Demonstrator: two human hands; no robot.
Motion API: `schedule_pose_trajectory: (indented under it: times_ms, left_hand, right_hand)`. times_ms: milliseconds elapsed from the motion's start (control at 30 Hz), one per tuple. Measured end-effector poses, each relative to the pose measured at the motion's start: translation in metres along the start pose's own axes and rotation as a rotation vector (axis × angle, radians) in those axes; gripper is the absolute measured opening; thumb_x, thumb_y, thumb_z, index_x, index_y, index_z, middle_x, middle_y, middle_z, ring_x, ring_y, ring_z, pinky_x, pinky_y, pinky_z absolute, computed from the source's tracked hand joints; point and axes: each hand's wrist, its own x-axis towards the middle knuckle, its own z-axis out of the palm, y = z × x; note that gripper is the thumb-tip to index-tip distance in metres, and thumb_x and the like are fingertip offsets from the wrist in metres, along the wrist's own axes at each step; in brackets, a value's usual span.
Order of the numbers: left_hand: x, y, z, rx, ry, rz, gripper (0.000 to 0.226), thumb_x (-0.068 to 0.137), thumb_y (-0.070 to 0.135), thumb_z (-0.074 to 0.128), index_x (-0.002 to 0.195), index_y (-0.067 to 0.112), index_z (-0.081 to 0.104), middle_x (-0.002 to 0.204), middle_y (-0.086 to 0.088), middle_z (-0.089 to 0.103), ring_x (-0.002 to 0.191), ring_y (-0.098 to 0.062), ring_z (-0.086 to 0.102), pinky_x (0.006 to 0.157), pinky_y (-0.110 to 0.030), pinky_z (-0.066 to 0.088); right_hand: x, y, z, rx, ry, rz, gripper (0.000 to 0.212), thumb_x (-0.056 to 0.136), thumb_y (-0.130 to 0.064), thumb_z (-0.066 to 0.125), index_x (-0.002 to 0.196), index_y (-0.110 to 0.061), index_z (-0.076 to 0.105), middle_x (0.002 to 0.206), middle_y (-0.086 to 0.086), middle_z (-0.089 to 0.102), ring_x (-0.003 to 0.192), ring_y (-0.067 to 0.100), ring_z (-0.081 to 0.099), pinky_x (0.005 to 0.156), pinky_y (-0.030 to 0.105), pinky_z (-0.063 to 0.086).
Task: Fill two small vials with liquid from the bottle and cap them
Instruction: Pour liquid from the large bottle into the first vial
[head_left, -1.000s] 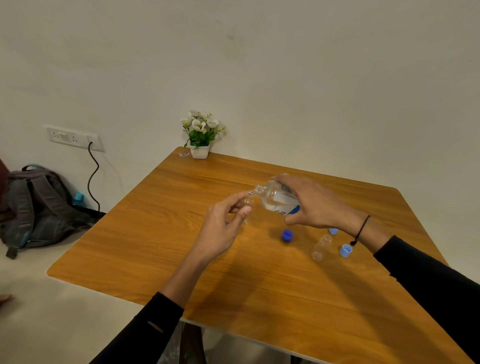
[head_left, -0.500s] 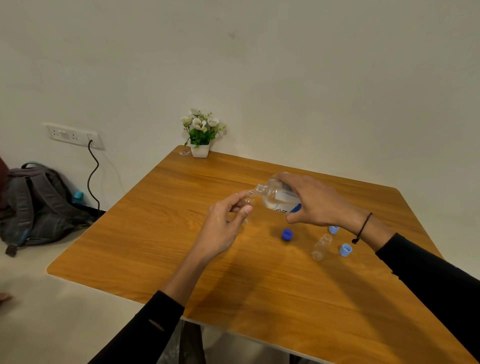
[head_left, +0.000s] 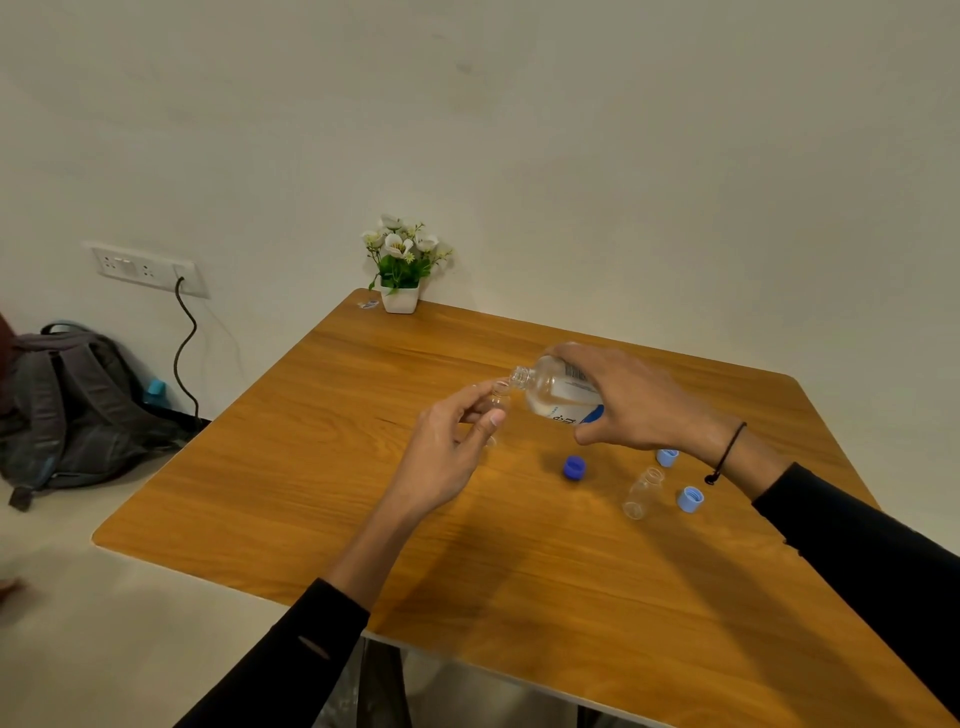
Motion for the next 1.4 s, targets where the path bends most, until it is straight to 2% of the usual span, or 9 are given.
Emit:
schedule_pose_trajectory:
  times_ms: [167, 333, 633, 733, 833, 1000, 1200, 1400]
  left_hand:
    - [-0.001, 0.0, -0.001, 0.019, 0.0, -0.011, 0.042, 0.107, 0.03, 0.065, 0.149, 0.026, 0.062, 0.12, 0.001, 0.077, 0.11, -0.017, 0.073, 0.086, -0.044, 0.067]
    - [-0.001, 0.0, 0.001, -0.009, 0.004, -0.011, 0.04, 0.107, 0.027, 0.065, 0.147, 0.024, 0.064, 0.118, -0.001, 0.078, 0.111, -0.019, 0.072, 0.083, -0.045, 0.068]
    - [-0.001, 0.002, 0.002, 0.014, 0.001, -0.018, 0.04, 0.107, 0.027, 0.065, 0.147, 0.024, 0.064, 0.118, 0.0, 0.078, 0.112, -0.018, 0.072, 0.085, -0.05, 0.066]
    - [-0.002, 0.003, 0.002, 0.024, -0.002, -0.006, 0.038, 0.107, 0.029, 0.065, 0.145, 0.032, 0.062, 0.118, 0.002, 0.078, 0.109, -0.016, 0.073, 0.084, -0.047, 0.067]
    - [-0.001, 0.003, 0.002, 0.022, 0.0, -0.012, 0.039, 0.107, 0.029, 0.065, 0.146, 0.027, 0.063, 0.118, 0.001, 0.078, 0.109, -0.018, 0.073, 0.085, -0.048, 0.067]
    - [-0.001, 0.003, 0.002, 0.033, 0.005, -0.016, 0.042, 0.107, 0.028, 0.065, 0.148, 0.022, 0.063, 0.119, 0.0, 0.078, 0.11, -0.02, 0.073, 0.088, -0.05, 0.065]
    - [-0.002, 0.004, 0.002, 0.023, 0.003, -0.01, 0.039, 0.107, 0.027, 0.066, 0.146, 0.027, 0.064, 0.118, 0.004, 0.079, 0.106, -0.015, 0.074, 0.087, -0.046, 0.067]
    - [-0.002, 0.005, 0.002, 0.038, 0.002, -0.02, 0.041, 0.107, 0.026, 0.065, 0.148, 0.026, 0.063, 0.119, 0.001, 0.078, 0.111, -0.018, 0.072, 0.087, -0.05, 0.066]
  right_hand:
    - [0.0, 0.0, 0.0, -0.004, -0.007, 0.001, 0.099, 0.074, -0.041, 0.087, 0.156, -0.037, 0.033, 0.144, -0.008, 0.055, 0.111, 0.012, 0.047, 0.076, 0.03, 0.043]
    - [0.0, 0.0, -0.002, -0.015, -0.018, 0.006, 0.099, 0.074, -0.04, 0.087, 0.156, -0.037, 0.032, 0.145, -0.007, 0.055, 0.12, 0.019, 0.053, 0.078, 0.032, 0.048]
    - [0.0, 0.0, -0.003, -0.034, -0.027, 0.005, 0.099, 0.073, -0.042, 0.087, 0.155, -0.039, 0.031, 0.144, -0.008, 0.055, 0.121, 0.019, 0.053, 0.079, 0.037, 0.055]
    - [0.0, 0.001, -0.003, -0.036, -0.027, 0.0, 0.099, 0.072, -0.042, 0.087, 0.154, -0.038, 0.032, 0.142, -0.009, 0.056, 0.118, 0.018, 0.053, 0.075, 0.034, 0.052]
    - [-0.001, 0.001, -0.003, -0.034, -0.024, 0.002, 0.098, 0.072, -0.041, 0.087, 0.154, -0.037, 0.032, 0.141, -0.009, 0.056, 0.116, 0.017, 0.053, 0.072, 0.032, 0.049]
    - [-0.002, -0.003, -0.007, -0.045, -0.034, 0.008, 0.099, 0.074, -0.041, 0.088, 0.155, -0.037, 0.031, 0.143, -0.008, 0.055, 0.12, 0.019, 0.053, 0.082, 0.042, 0.058]
    - [-0.004, -0.004, -0.009, -0.05, -0.041, 0.003, 0.098, 0.075, -0.039, 0.087, 0.156, -0.035, 0.032, 0.146, -0.008, 0.054, 0.124, 0.02, 0.052, 0.083, 0.041, 0.056]
    - [-0.003, -0.004, -0.01, -0.046, -0.037, 0.0, 0.097, 0.075, -0.039, 0.087, 0.155, -0.036, 0.033, 0.144, -0.009, 0.055, 0.121, 0.019, 0.052, 0.08, 0.038, 0.055]
